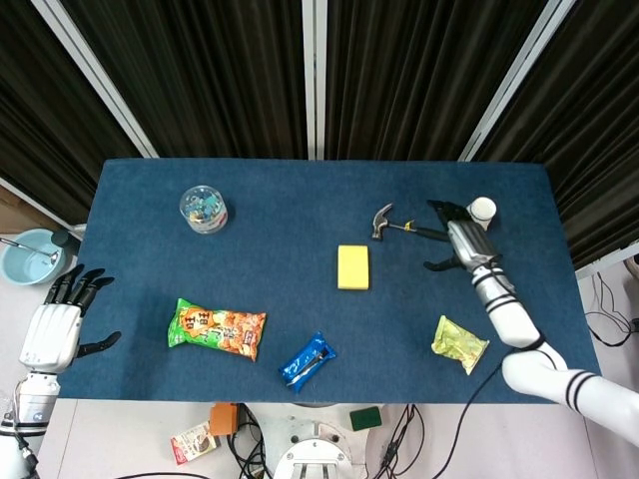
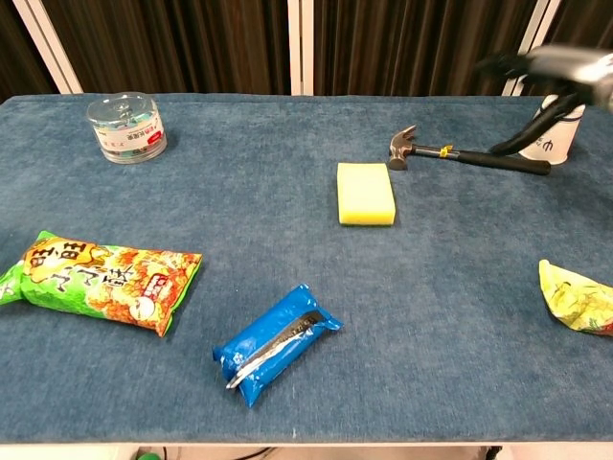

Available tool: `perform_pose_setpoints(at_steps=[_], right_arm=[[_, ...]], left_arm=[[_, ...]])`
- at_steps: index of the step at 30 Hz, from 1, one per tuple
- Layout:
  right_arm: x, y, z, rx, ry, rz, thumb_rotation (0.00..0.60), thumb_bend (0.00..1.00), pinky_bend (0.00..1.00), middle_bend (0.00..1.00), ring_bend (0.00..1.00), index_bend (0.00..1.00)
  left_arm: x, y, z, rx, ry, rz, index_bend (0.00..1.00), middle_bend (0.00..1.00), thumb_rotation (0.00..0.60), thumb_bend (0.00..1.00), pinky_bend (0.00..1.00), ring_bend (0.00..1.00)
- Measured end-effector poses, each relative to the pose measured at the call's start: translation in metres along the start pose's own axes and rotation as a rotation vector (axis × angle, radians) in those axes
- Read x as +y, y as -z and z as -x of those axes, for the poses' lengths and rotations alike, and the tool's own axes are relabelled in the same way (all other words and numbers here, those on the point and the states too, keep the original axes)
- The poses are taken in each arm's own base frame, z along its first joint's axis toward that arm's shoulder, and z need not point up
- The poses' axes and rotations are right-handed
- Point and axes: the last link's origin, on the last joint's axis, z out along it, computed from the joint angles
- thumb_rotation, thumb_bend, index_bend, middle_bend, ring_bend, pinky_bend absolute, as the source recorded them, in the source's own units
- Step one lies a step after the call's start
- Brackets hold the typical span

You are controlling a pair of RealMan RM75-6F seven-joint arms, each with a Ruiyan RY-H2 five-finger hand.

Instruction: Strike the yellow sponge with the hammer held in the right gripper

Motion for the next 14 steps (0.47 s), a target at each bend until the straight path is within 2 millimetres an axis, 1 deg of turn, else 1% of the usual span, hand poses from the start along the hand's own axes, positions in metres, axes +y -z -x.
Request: perform_pose_setpoints(at_steps=[4,7,8,10,11,14], right_arm=[[0.016,0.045,-0.026,0.124,0.108,0.009,0.6,0.21,0.06,0.12,0.0,0.0],[0.032,0.088,-0.039,0.215,0.192,0.04,0.6,0.22,0.06,0.12,0.0,0.0],[0.039,0.108,-0.042,0.243,0.215,0.059,0.6,0.22,0.06,0.12,0.0,0.0],[0.049,0.139,-0.044,0.273,0.238,0.088,0.6,0.22,0.06,0.12,0.0,0.0],[0.055,0.159,-0.043,0.286,0.247,0.105,0.6,0.22,0.06,0.12,0.0,0.0],[0.065,0.2,-0.04,0.31,0.248,0.134,0.6,0.22,0.06,0.12,0.0,0.0]], left_arm=[[-0.005,0.001,-0.004,0.016,-0.042,-0.015,0.21,0.15,0.6,0.09,0.11,0.05],[-0.01,0.004,-0.007,0.029,-0.062,-0.033,0.21,0.15,0.6,0.09,0.11,0.05],[-0.01,0.004,-0.008,0.03,-0.063,-0.036,0.21,0.15,0.6,0.09,0.11,0.05],[-0.011,0.006,-0.009,0.034,-0.068,-0.039,0.21,0.15,0.6,0.09,0.11,0.05],[-0.011,0.007,-0.01,0.035,-0.071,-0.04,0.21,0.15,0.6,0.09,0.11,0.05],[-0.011,0.01,-0.009,0.032,-0.077,-0.041,0.21,0.15,0.6,0.09,0.11,0.05]])
